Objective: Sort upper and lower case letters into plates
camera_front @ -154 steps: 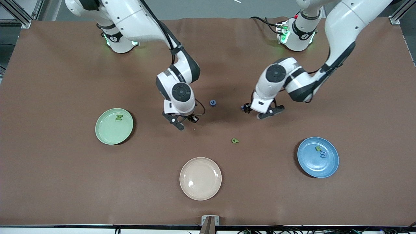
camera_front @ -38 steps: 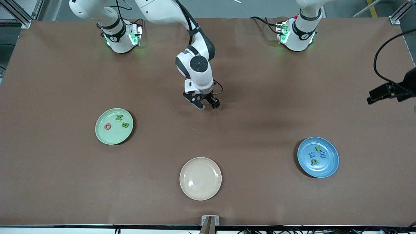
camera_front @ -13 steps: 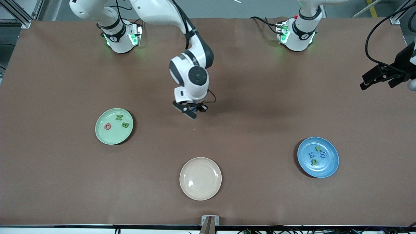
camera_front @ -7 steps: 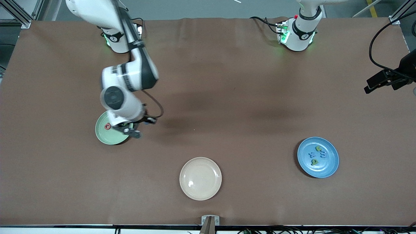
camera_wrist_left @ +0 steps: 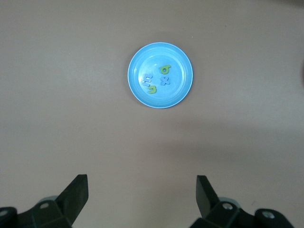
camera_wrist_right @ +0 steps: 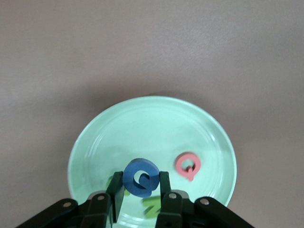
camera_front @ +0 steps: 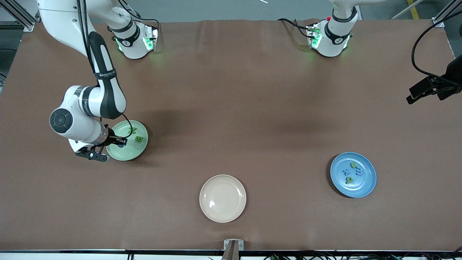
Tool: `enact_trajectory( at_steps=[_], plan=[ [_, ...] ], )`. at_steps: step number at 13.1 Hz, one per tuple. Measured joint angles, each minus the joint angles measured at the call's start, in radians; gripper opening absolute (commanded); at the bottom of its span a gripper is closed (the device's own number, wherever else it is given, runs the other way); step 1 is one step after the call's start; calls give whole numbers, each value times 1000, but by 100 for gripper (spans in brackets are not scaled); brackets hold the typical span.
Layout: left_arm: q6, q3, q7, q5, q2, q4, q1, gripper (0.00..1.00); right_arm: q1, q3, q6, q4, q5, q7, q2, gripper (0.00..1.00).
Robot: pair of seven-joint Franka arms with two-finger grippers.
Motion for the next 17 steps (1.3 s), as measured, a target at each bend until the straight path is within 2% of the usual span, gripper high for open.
enact_trajectory(
  at_steps=[5, 10, 12, 13, 14, 15, 17],
  plan=[
    [3, -1, 0, 0, 3, 2, -2, 100, -7, 15, 63, 0, 157, -106, 112, 1],
    [8, -1, -1, 0, 3, 10, -7, 100, -7, 22, 65, 3, 164, -112, 128, 3],
    [10, -1, -1, 0, 4, 15, -7, 100, -9, 20, 64, 3, 164, -129, 128, 8],
    [10, -1, -1, 0, 4, 17, -6, 100, -11, 20, 62, 3, 164, -135, 128, 28],
    [11, 0, -1, 0, 5, 17, -5, 100, -14, 20, 58, 3, 164, -140, 128, 86],
    [11, 0, 0, 0, 7, 17, -4, 100, -16, 19, 55, 3, 164, -142, 128, 100],
    [12, 2, 0, 3, 14, 18, -1, 100, -17, 18, 50, 11, 164, -145, 127, 100]
  ],
)
